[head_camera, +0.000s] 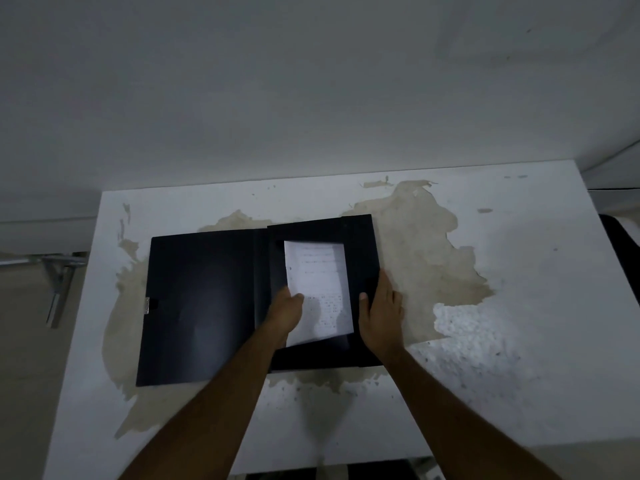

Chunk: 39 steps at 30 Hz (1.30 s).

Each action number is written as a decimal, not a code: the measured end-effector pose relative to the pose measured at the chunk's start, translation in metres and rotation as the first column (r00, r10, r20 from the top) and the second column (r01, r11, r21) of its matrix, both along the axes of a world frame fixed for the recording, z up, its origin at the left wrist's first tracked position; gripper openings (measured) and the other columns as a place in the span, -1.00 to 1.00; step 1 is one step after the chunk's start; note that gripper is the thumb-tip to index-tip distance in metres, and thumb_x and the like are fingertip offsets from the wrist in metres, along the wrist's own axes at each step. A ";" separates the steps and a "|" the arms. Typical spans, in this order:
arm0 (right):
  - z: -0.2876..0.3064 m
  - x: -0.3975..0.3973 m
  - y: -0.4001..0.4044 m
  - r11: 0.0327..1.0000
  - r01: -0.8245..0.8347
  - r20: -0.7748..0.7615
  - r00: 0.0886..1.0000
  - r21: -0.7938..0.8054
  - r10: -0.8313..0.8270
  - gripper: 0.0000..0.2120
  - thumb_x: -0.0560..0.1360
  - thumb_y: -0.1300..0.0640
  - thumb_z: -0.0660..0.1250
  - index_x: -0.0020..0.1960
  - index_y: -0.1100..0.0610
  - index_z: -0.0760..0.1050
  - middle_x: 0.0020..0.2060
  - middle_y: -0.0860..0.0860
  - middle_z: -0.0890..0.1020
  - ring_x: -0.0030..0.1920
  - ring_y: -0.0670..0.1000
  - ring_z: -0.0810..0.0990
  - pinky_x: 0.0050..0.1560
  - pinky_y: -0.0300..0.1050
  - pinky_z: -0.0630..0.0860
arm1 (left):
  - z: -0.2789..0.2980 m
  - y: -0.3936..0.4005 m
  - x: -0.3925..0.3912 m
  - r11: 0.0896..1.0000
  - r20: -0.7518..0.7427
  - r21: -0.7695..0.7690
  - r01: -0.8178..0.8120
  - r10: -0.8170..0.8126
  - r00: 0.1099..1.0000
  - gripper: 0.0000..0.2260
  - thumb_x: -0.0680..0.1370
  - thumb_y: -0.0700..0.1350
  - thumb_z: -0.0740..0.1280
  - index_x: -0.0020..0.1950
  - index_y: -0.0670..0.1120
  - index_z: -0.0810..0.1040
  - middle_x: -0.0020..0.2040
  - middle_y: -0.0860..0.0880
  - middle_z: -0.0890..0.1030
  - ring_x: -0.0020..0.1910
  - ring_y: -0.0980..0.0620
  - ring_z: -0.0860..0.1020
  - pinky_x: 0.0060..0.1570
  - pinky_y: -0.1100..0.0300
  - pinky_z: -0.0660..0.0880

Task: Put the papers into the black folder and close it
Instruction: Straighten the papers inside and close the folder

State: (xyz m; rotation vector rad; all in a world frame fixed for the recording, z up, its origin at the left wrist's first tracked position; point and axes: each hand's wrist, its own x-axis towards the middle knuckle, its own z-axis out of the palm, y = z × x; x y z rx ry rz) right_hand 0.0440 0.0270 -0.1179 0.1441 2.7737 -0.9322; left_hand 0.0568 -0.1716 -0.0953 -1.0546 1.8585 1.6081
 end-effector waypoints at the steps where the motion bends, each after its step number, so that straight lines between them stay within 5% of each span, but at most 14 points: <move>1: 0.000 0.000 0.000 1.000 0.000 -0.002 1.000 0.004 0.001 -0.42 0.63 -0.02 0.15 0.57 0.10 0.04 0.48 0.15 0.35 0.41 0.20 0.33 0.42 0.26 0.24 | 0.001 0.003 0.000 0.999 -0.016 -0.034 0.013 -0.014 1.000 -0.64 0.65 -0.13 0.22 0.46 -0.14 0.41 0.27 -0.04 0.56 -0.01 0.08 0.54 -0.05 0.22 0.46; 5: -0.001 0.000 0.000 1.000 0.020 0.009 1.000 -0.004 -0.020 -0.41 0.63 -0.03 0.15 0.58 0.08 0.04 0.48 0.13 0.35 0.42 0.19 0.31 0.44 0.25 0.22 | 0.011 -0.004 0.002 0.958 -0.063 -0.264 0.113 -0.134 0.989 -0.66 0.55 0.05 0.39 0.21 -0.11 0.45 0.01 0.07 0.57 -0.16 0.16 0.53 -0.35 0.38 0.37; 8: -0.003 -0.001 0.000 0.999 0.029 0.000 1.000 -0.014 -0.029 -0.41 0.62 -0.02 0.17 0.58 0.08 0.05 0.47 0.13 0.37 0.41 0.19 0.33 0.43 0.27 0.24 | 0.021 -0.042 0.012 0.877 -0.033 -0.451 0.169 -0.206 0.978 -0.74 0.53 0.12 0.39 0.04 -0.04 0.53 -0.17 0.11 0.59 -0.18 0.08 0.60 -0.36 0.32 0.38; 12: -0.004 0.000 -0.001 1.000 0.027 -0.023 0.999 -0.005 -0.027 -0.41 0.62 -0.01 0.19 0.57 0.08 0.07 0.45 0.14 0.39 0.39 0.20 0.35 0.42 0.29 0.28 | 0.025 -0.121 0.044 0.774 0.019 -0.626 0.093 -0.104 0.994 -0.59 0.49 0.03 0.48 0.21 -0.20 0.57 0.11 -0.18 0.65 0.13 -0.20 0.61 0.07 0.08 0.49; 15: -0.005 0.001 -0.002 0.999 0.029 -0.036 0.999 0.017 -0.029 -0.40 0.61 0.00 0.20 0.57 0.10 0.08 0.45 0.15 0.40 0.40 0.21 0.36 0.43 0.29 0.28 | 0.022 -0.160 0.071 0.648 0.198 -0.746 0.149 0.003 0.980 -0.16 0.33 0.18 0.57 0.43 -0.24 0.36 0.37 -0.34 0.43 0.35 -0.38 0.38 0.32 -0.24 0.37; 17: -0.006 0.001 -0.002 0.999 0.037 -0.046 0.998 0.027 -0.036 -0.40 0.61 0.01 0.22 0.57 0.11 0.09 0.45 0.16 0.40 0.40 0.22 0.36 0.43 0.28 0.30 | 0.021 -0.172 0.084 0.672 0.275 -0.729 0.127 0.117 0.954 0.14 0.19 0.26 0.63 0.54 -0.22 0.15 0.47 -0.35 0.28 0.42 -0.41 0.27 0.36 -0.33 0.30; 20: -0.006 0.002 -0.003 0.999 0.048 -0.052 0.998 0.023 -0.047 -0.39 0.60 0.02 0.23 0.57 0.09 0.08 0.44 0.16 0.41 0.38 0.22 0.37 0.39 0.27 0.30 | 0.017 -0.177 0.091 0.717 0.324 -0.687 0.119 0.156 0.933 0.27 0.10 0.27 0.66 0.56 -0.23 0.06 0.51 -0.34 0.20 0.46 -0.42 0.22 0.38 -0.36 0.27; 25: -0.009 0.001 -0.003 0.999 0.041 -0.055 0.998 0.035 -0.039 -0.38 0.61 0.03 0.24 0.58 0.10 0.07 0.45 0.17 0.40 0.40 0.22 0.35 0.42 0.27 0.27 | 0.015 -0.181 0.085 0.665 0.316 -0.744 0.065 0.265 0.911 0.16 0.05 0.31 0.65 0.44 -0.24 0.26 0.40 -0.33 0.34 0.38 -0.40 0.34 0.29 -0.37 0.36; 29: -0.009 0.001 -0.003 0.998 0.045 -0.059 0.997 0.036 -0.043 -0.38 0.61 0.02 0.23 0.57 0.10 0.07 0.44 0.16 0.41 0.41 0.23 0.35 0.41 0.27 0.27 | 0.016 -0.204 0.092 0.722 0.306 -0.689 0.064 0.209 0.929 0.19 0.03 0.48 0.53 0.41 -0.27 0.35 0.37 -0.33 0.44 0.31 -0.38 0.44 0.30 -0.33 0.40; 32: -0.008 0.001 -0.002 0.999 0.042 -0.059 0.997 0.028 -0.040 -0.39 0.60 0.03 0.24 0.57 0.10 0.08 0.43 0.17 0.42 0.39 0.23 0.36 0.39 0.28 0.30 | 0.025 -0.214 0.094 0.798 0.267 -0.602 0.037 0.157 0.951 0.04 0.00 0.53 0.48 0.19 -0.23 0.57 0.14 -0.28 0.63 0.07 -0.30 0.62 0.15 -0.21 0.57; 36: -0.004 0.000 -0.002 0.999 0.034 -0.021 0.999 0.019 -0.033 -0.38 0.61 0.02 0.22 0.58 0.11 0.06 0.47 0.17 0.37 0.43 0.25 0.32 0.42 0.30 0.28 | 0.049 -0.220 0.101 0.894 0.128 -0.418 -0.161 0.234 0.964 -0.21 0.14 0.34 0.60 0.14 -0.19 0.62 0.04 -0.21 0.69 -0.04 -0.21 0.67 0.08 -0.13 0.63; 39: 0.001 -0.001 -0.001 0.999 0.032 0.034 0.999 -0.016 -0.031 -0.38 0.62 0.03 0.21 0.59 0.11 0.03 0.50 0.16 0.33 0.46 0.25 0.27 0.44 0.32 0.22 | 0.081 -0.219 0.102 0.885 0.011 -0.443 -0.144 0.166 0.986 -0.49 0.37 0.13 0.58 0.13 -0.18 0.59 0.08 -0.24 0.68 0.02 -0.25 0.66 0.10 -0.19 0.60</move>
